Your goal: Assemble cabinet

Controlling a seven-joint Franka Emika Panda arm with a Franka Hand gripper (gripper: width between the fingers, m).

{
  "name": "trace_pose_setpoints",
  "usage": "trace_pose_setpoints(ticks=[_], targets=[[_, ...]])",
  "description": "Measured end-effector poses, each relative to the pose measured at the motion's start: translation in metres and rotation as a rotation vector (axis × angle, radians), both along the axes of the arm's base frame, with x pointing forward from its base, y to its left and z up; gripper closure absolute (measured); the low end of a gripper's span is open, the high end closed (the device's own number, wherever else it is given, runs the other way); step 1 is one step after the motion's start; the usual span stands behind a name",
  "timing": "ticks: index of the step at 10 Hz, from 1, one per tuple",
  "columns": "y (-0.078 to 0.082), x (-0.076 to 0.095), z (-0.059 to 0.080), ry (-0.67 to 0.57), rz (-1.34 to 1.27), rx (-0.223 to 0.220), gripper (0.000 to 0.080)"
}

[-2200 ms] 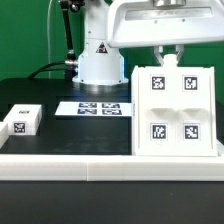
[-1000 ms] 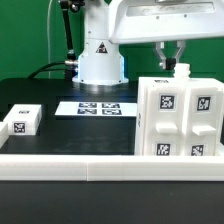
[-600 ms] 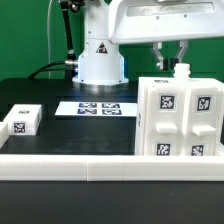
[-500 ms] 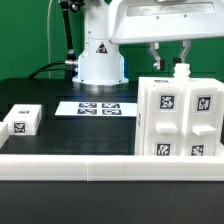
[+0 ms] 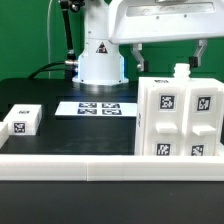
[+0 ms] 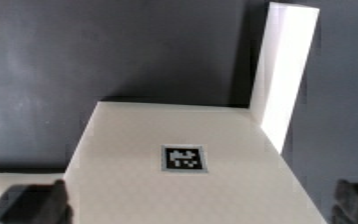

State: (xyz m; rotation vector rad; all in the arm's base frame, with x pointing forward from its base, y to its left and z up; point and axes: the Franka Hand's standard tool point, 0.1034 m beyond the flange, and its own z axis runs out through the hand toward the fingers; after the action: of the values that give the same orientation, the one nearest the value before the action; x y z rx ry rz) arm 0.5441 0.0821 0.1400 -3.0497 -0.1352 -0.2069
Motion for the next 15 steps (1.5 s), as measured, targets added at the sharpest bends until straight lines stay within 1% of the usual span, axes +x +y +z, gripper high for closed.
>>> trace_pose_setpoints(ticks=[1, 2, 3, 5, 7, 10, 11, 13, 14, 15], targets=[[-0.001, -0.002, -0.001, 0.002, -0.003, 0.0, 0.0022], [-0.006, -0.012, -0.007, 0.01, -0.012, -0.003, 0.0004], [-0.012, -0.028, -0.013, 0.033, -0.026, -0.006, 0.0001], [-0.015, -0.054, -0.025, 0.113, -0.069, -0.005, 0.0002], [-0.037, -0.071, -0.038, 0.151, -0.101, 0.018, 0.0002], [-0.04, -0.071, -0.038, 0.153, -0.105, 0.016, 0.0002], [-0.045, -0.07, -0.038, 0.152, -0.104, 0.015, 0.0002], [-0.06, -0.07, -0.038, 0.15, -0.107, 0.013, 0.0002], [-0.079, -0.073, -0.039, 0.147, -0.08, 0.01, 0.0002], [-0.1, -0.081, -0.043, 0.155, -0.072, 0.007, 0.0002]])
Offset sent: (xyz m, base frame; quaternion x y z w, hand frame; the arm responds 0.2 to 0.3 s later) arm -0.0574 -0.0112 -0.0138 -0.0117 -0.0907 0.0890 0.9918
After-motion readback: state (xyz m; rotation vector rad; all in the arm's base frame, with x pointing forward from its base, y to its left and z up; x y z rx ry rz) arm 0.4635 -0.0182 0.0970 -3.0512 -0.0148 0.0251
